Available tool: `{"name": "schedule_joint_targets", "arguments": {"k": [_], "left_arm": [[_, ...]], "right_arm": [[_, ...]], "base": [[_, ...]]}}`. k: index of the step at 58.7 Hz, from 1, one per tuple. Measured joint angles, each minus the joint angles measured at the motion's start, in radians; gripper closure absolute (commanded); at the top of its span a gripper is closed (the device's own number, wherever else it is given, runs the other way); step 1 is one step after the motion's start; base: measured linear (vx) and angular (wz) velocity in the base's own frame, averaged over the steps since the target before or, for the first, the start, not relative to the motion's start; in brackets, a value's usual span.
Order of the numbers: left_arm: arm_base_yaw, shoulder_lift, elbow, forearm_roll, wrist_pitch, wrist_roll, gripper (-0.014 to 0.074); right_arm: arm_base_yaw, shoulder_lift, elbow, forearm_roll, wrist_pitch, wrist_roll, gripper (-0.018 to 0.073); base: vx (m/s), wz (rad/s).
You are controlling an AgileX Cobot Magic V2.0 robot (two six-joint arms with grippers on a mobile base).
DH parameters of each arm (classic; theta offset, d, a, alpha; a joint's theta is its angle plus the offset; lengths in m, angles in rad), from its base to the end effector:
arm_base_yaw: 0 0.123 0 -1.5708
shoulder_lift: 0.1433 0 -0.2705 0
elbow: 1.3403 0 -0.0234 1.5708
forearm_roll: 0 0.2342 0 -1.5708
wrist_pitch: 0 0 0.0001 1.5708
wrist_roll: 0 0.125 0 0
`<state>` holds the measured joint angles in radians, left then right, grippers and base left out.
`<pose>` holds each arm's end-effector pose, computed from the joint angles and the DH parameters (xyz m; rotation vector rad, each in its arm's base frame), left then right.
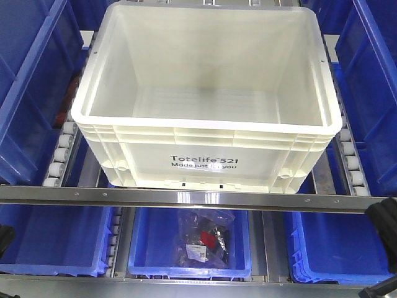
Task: Place moving items into box and shelve
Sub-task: 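Withdraw both open grippers away from the crate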
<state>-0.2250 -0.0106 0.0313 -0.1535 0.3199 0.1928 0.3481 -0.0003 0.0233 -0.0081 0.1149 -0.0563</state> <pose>0.0815 -0.0248 0.1667 0.2809 1.8019 -0.1696 0.0840 0.0304 0.1935 -0.3322 1.5916 0.2178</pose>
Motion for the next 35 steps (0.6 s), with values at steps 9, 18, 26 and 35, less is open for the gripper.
{"name": "schedule_joint_targets", "arguments": {"k": [9,18,26,35], "left_arm": [[0.000,0.000,0.000,0.000,0.000,0.000,0.0603],[0.000,0.000,0.000,0.000,0.000,0.000,0.0603],[0.000,0.000,0.000,0.000,0.000,0.000,0.0603],[0.000,0.000,0.000,0.000,0.000,0.000,0.0603]], "right_arm": [[0.000,-0.011,0.007,-0.007,0.014,0.000,0.0568],[0.000,-0.011,0.007,-0.008,0.015,0.000,0.0568],[0.000,-0.011,0.007,-0.009,0.015,0.000,0.0568],[0.000,-0.011,0.007,-0.010,0.015,0.000,0.0568]], "base": [[0.00,0.00],[0.00,0.00],[0.00,0.00],[0.00,0.00]]}}
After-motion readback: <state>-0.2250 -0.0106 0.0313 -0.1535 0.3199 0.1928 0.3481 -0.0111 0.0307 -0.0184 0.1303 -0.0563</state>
